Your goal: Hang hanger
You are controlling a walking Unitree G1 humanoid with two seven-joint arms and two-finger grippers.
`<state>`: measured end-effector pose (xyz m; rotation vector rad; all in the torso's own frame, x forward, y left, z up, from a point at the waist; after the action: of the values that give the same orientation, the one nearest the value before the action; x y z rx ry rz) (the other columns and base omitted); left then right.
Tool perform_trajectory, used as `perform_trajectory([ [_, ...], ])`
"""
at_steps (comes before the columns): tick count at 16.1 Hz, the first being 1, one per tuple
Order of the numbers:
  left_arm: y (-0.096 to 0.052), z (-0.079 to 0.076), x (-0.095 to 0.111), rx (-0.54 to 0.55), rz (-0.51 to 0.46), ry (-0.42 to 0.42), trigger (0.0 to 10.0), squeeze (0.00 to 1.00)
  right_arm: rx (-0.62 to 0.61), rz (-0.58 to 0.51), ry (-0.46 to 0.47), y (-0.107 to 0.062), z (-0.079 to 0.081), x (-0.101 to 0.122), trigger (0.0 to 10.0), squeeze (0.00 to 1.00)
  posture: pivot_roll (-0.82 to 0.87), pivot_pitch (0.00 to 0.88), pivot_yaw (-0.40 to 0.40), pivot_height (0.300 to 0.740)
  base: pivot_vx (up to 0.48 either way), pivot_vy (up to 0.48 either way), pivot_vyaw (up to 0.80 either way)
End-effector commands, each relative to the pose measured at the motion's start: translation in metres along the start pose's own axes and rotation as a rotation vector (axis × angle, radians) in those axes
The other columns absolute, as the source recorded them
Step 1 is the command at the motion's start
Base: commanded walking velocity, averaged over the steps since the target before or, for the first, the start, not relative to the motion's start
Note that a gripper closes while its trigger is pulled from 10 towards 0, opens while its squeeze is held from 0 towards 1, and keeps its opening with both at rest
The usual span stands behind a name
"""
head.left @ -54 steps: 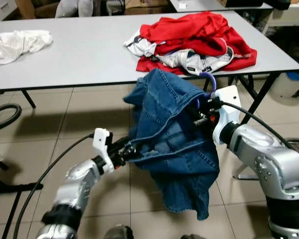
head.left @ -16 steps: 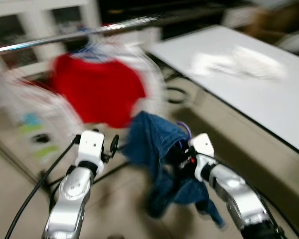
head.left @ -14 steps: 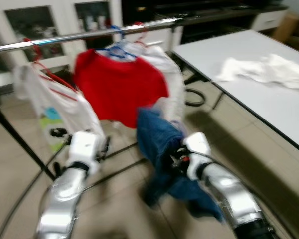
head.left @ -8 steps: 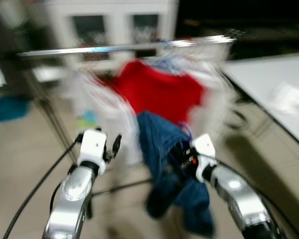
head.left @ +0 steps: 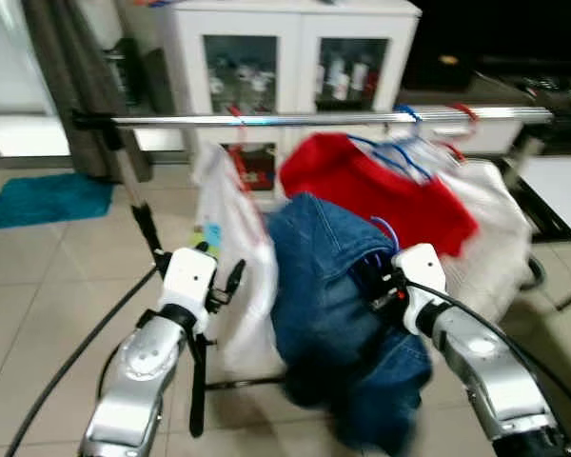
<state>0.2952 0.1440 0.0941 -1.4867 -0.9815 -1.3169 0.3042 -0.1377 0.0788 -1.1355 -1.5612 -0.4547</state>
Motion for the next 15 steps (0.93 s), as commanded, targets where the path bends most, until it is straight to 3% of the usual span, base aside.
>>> perform_trajectory([
  [1,-0.002,0.002,0.003,-0.002,-0.001,0.006,10.0,0.0,0.009,-0.055,-0.026,0.001,0.001,0.017,10.0,0.0,0.08,0.032,-0.003,0.74,0.379,0.0,0.0],
  [5,-0.003,-0.007,0.017,-0.065,-0.025,0.038,10.0,0.0,-0.007,-0.086,-0.003,0.007,0.0,0.032,10.0,0.0,0.08,0.027,-0.014,0.74,0.378,0.0,0.0],
  [11,-0.009,-0.027,0.041,-0.221,-0.051,0.021,10.0,0.0,-0.128,-0.221,0.102,0.014,-0.018,0.081,10.0,0.0,0.1,0.018,-0.031,0.74,0.0,0.0,0.0],
  [15,-0.01,-0.033,0.06,-0.35,-0.041,0.017,10.0,0.0,-0.194,-0.178,0.143,0.031,-0.035,0.095,10.0,0.0,0.09,0.019,-0.025,0.74,0.0,0.0,0.0],
])
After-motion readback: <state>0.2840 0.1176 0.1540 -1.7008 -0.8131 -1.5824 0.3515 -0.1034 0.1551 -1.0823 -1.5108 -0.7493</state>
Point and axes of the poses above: a point about 5 cm out from each wrist's last joint towards the gripper, its own y axis pointing out of the wrist towards the gripper, its own x axis along the axis of the wrist's last joint, z = x × y, the point moved 4 cm from there along y, pointing out of the wrist towards the gripper, and after that the axes turned 14 degrees about -y, right-handed, at the moved point
